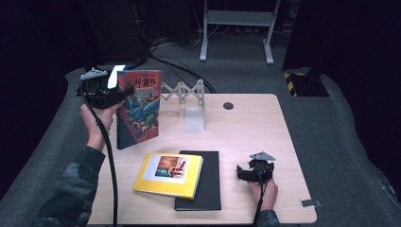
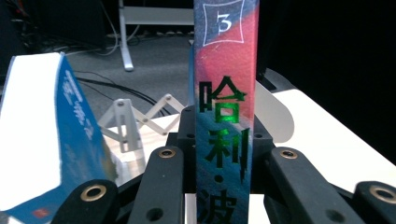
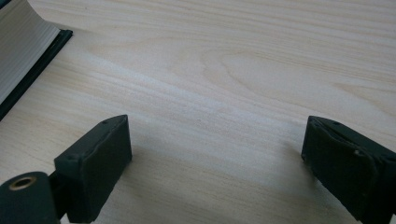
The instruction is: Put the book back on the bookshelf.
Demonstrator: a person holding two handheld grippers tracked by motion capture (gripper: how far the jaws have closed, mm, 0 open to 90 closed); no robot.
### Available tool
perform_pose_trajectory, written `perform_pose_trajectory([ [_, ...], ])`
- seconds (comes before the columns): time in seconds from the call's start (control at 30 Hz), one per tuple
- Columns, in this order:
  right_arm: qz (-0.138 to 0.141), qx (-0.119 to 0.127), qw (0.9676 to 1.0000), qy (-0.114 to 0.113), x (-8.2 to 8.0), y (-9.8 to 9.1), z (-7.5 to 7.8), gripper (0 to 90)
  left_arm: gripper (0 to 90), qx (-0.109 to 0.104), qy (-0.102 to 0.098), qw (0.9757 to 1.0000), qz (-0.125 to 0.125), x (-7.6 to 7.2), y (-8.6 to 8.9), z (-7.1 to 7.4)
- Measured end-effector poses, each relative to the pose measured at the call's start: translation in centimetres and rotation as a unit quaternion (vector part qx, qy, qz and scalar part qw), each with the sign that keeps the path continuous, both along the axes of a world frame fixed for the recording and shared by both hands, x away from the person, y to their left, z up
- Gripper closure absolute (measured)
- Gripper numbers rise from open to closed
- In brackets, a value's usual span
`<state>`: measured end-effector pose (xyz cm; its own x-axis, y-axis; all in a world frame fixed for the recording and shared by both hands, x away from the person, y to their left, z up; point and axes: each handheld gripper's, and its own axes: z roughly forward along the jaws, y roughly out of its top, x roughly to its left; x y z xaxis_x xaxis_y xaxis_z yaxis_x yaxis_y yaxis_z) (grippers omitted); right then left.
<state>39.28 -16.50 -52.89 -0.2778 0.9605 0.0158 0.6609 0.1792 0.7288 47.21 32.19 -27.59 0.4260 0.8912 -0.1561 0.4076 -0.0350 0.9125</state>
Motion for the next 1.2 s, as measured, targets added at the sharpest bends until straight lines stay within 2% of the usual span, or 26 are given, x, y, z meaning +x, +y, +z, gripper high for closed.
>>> perform_pose_trajectory([
  [0.03, 0.000, 0.000, 1.0000, 0.000, 0.0, 0.0, 0.0, 7.7, 74.3, 0.004, -0.002, 1.0000, 0.002, 0.0, 0.2, 0.1],
  [0.2, -0.001, 0.002, 1.0000, -0.004, 0.0, 0.0, 0.0, 7.7, 74.3, -0.008, -0.014, 0.9995, 0.028, 0.1, 1.1, 0.1],
  [0.3, 0.000, 0.000, 1.0000, 0.000, 0.0, 0.0, 0.0, 7.8, 74.3, -0.009, -0.015, 0.9991, 0.039, 0.3, 1.5, 0.0],
  [0.37, -0.002, 0.003, 1.0000, -0.007, 0.0, 0.0, -0.1, 7.8, 74.3, -0.009, -0.014, 0.9988, 0.046, 0.5, 1.8, -0.1],
  [0.43, 0.000, 0.000, 1.0000, 0.000, 0.0, 0.0, 0.0, 7.8, 74.3, -0.007, -0.018, 0.9983, 0.056, 0.7, 2.0, -0.2],
  [0.7, 0.000, 0.001, 1.0000, -0.002, 0.0, 0.0, 0.0, 7.9, 74.3, -0.008, -0.026, 0.9967, 0.076, 1.0, 2.6, -0.1],
  [0.97, 0.000, 0.002, 1.0000, -0.003, 0.0, 0.0, 0.0, 8.0, 74.3, 0.001, -0.039, 0.9948, 0.094, 1.1, 2.8, 0.3],
  [1.2, 0.003, 0.002, 1.0000, -0.004, 0.0, -0.1, 0.0, 8.2, 74.3, 0.012, -0.045, 0.9928, 0.110, 1.8, 2.5, -0.1],
])
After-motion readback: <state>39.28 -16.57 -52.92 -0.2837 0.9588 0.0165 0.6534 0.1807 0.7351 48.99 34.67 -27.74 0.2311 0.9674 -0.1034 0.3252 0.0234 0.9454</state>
